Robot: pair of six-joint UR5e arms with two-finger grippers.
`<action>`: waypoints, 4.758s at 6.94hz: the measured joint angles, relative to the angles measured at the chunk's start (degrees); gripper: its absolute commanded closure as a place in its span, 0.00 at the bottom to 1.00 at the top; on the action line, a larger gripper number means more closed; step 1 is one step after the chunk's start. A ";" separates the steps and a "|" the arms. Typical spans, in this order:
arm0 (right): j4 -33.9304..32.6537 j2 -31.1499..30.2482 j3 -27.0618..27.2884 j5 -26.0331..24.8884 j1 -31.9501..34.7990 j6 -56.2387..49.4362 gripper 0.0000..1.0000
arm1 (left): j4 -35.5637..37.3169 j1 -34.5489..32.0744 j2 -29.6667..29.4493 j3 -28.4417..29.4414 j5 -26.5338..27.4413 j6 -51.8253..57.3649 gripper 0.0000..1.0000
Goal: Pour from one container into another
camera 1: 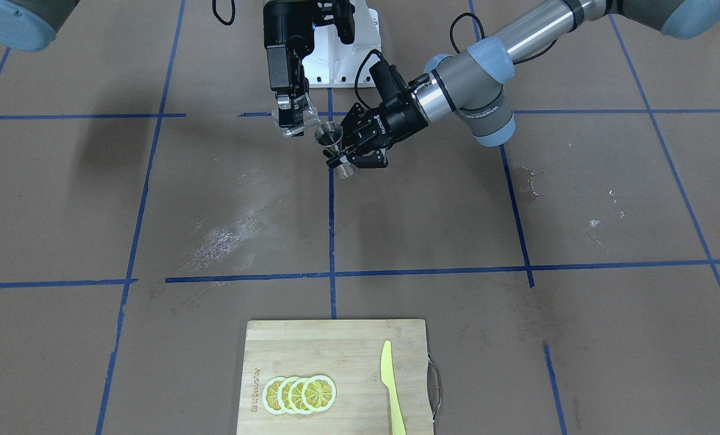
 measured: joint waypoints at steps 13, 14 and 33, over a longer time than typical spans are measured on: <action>8.60 1.30 1.46 8.41 4.38 14.71 1.00 | -0.52 -0.08 0.26 -0.26 0.05 -0.25 1.00; 9.73 -0.16 2.26 11.02 5.48 19.26 1.00 | -0.53 -0.16 0.29 -0.27 0.02 -0.28 1.00; 28.74 -14.87 3.40 22.86 11.69 35.84 1.00 | -21.27 -2.64 41.67 -12.43 22.76 -24.84 1.00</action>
